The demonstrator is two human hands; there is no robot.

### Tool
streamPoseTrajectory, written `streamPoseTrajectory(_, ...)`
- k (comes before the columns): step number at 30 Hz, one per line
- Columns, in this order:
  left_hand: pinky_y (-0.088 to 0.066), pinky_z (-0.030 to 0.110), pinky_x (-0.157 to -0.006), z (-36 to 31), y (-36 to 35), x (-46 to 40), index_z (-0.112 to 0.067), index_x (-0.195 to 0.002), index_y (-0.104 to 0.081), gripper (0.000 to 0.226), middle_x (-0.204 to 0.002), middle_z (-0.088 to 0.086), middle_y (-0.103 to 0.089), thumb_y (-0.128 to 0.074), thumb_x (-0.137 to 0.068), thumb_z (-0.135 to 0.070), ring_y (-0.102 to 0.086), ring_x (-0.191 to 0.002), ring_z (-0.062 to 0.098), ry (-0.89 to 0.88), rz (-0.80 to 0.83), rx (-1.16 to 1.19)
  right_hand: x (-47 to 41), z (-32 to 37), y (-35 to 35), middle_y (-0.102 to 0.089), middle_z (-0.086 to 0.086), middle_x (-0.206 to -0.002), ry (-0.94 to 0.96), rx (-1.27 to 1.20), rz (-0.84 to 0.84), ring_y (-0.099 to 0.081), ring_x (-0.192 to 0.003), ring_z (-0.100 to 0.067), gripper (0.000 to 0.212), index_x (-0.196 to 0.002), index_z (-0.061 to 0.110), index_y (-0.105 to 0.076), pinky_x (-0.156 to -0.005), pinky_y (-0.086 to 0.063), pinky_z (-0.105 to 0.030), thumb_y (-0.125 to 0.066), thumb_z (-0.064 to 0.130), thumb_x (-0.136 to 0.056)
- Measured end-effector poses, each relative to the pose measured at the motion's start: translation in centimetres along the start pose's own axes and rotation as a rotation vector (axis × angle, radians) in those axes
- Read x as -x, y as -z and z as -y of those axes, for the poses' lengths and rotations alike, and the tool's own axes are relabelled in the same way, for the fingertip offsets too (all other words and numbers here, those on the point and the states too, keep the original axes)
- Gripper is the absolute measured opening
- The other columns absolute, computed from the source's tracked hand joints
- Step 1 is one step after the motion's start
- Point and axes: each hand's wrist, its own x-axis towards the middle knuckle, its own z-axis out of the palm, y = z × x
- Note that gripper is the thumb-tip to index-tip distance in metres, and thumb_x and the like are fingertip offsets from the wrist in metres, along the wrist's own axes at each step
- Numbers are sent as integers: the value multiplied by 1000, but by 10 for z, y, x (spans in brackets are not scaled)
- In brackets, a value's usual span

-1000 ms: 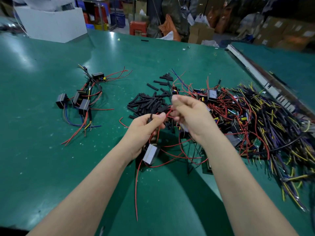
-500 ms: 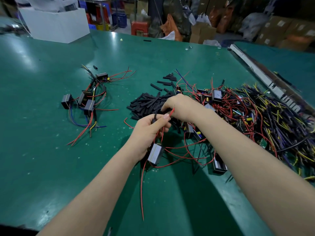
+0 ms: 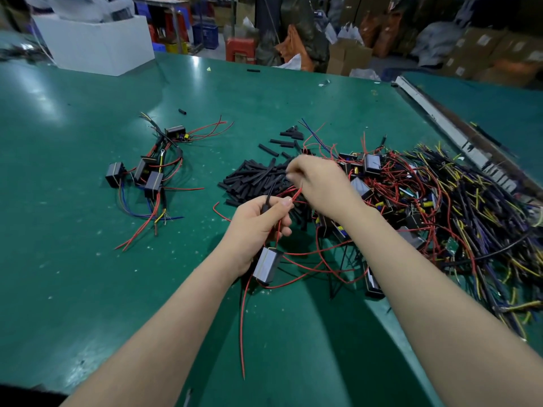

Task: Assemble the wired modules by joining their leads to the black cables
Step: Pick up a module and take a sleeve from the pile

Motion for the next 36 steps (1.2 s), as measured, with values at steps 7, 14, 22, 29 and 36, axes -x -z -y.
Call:
streamPoseTrajectory(7,-40,12,-47,2,-1,-2,-14,-79,-62,13,-55,-7,-54,-64,-90,-21,-47,-47,5,-9,8,-31,43,15,20,-71,1,-81,-400,-1309,-632,-68,-73,-11,9,-98,16,-58,-60,-51,-20,-53,8,-98)
streamPoseTrajectory(14,-38,13,-46,4,-2,-2,-20,-64,-58,25,-53,-7,-50,-67,-87,-15,-42,-46,5,-42,59,-74,55,19,17,-71,4,-76,-391,-1405,-628,-67,-73,-11,12,-104,12,-58,-68,-55,-24,-54,4,-96)
streamPoseTrajectory(22,-38,13,-46,4,-1,-1,-24,-60,-60,28,-53,-7,-49,-68,-86,-17,-42,-47,5,-28,69,-84,58,25,16,-69,-3,-90,-285,-1174,-530,-68,-79,-16,14,-100,21,-60,-69,-54,-24,-61,9,-92)
streamPoseTrajectory(29,-38,13,-46,3,0,0,-23,-62,-61,27,-53,-7,-50,-67,-87,-16,-42,-46,5,-25,53,-82,61,25,15,-67,2,-91,-209,-952,-529,-68,-84,-18,19,-101,29,-60,-83,-54,-42,-62,12,-93)
streamPoseTrajectory(36,-37,13,-46,4,-1,-1,-18,-67,-58,23,-53,-7,-49,-65,-88,-14,-41,-46,5,-37,50,-76,59,24,17,-69,2,-86,-258,-1088,-570,-69,-82,-21,15,-101,22,-57,-65,-53,-22,-57,9,-96)
